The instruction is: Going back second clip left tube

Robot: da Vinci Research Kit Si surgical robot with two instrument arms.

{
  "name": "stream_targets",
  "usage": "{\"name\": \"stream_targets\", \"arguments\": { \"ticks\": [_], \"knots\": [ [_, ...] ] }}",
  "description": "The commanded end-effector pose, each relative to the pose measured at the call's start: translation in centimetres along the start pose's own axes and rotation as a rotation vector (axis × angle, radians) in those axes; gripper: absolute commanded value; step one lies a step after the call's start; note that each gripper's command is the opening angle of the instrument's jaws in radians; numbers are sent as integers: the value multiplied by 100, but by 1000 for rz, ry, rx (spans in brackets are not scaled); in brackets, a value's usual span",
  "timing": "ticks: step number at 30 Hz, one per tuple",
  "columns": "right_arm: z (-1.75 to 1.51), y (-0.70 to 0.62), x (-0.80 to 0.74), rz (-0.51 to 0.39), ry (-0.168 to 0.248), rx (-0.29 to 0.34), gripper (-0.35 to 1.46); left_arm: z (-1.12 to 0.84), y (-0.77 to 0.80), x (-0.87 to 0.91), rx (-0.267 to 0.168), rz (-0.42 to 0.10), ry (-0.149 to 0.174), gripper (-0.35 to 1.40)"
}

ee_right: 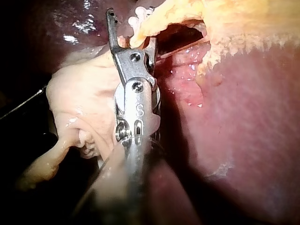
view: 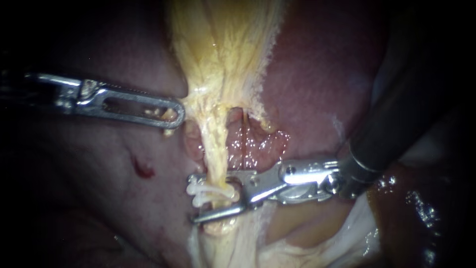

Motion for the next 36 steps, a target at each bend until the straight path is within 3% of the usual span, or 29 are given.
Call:
{"name": "stream_targets", "arguments": {
  "ticks": [1, 12, 25, 30, 36],
  "knots": [
    [-3, 1, 1, -12, -2, -4, 50, 0, 0, 0, 0, 0, 0, -35],
    [-56, -4, 14, -78, -7, -19, 50, 0, 0, 1, 0, 0, 0, -35],
    [-160, -19, 64, -161, -21, -57, 50, 0, 1, 1, 0, 1, 0, -35],
    [-181, -16, 76, -171, -24, -63, 50, 1, 1, 1, 0, 0, 0, -35],
    [-186, -16, 78, -175, -27, -61, 50, 2, 0, 0, -1, 0, -1, -35]
  ]
}}
